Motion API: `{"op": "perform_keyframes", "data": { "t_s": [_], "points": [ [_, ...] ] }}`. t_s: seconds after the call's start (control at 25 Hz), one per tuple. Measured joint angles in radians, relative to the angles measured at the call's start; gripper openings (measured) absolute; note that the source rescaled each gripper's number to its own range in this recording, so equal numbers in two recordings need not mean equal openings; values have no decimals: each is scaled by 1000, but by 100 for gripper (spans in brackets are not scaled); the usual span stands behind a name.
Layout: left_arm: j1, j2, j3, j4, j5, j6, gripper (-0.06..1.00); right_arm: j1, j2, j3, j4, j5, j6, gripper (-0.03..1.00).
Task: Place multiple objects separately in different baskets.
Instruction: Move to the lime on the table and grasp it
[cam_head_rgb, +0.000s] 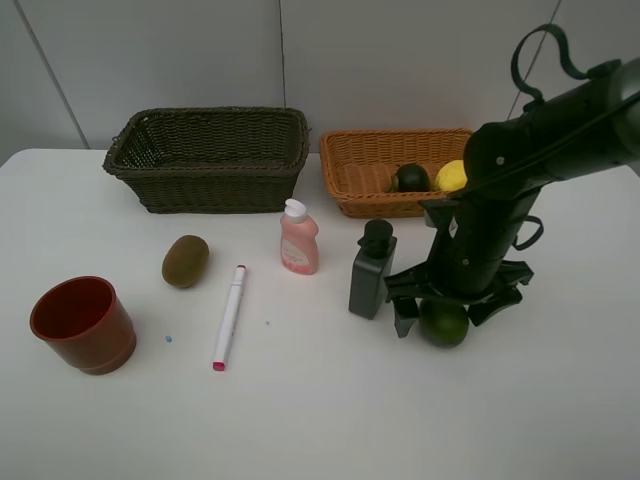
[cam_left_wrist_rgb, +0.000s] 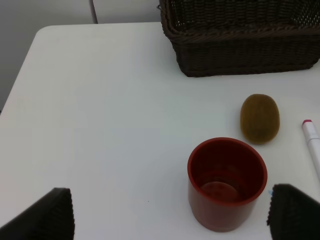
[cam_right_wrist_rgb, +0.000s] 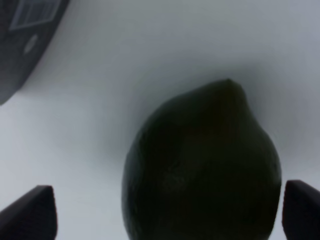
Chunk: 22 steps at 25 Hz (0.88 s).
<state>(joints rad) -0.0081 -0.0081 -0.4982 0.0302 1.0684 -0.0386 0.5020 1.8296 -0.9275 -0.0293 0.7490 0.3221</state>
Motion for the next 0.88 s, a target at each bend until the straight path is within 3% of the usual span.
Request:
{"op": "perform_keyframes", "data": {
  "t_s": [0.36, 0.44, 0.52, 0.56, 0.88],
  "points": [
    [0, 0, 0, 0, 0, 0, 100, 0, 0, 0, 1, 0, 0, 94],
    [0, 0, 0, 0, 0, 0, 100, 0, 0, 0, 1, 0, 0, 78],
    [0, 0, 0, 0, 0, 0, 100, 0, 0, 0, 3, 1, 0, 35],
    [0, 0, 0, 0, 0, 0, 100, 0, 0, 0, 4, 1, 0, 40],
    [0, 0, 0, 0, 0, 0, 100, 0, 0, 0, 4, 2, 0, 38]
  ]
}}
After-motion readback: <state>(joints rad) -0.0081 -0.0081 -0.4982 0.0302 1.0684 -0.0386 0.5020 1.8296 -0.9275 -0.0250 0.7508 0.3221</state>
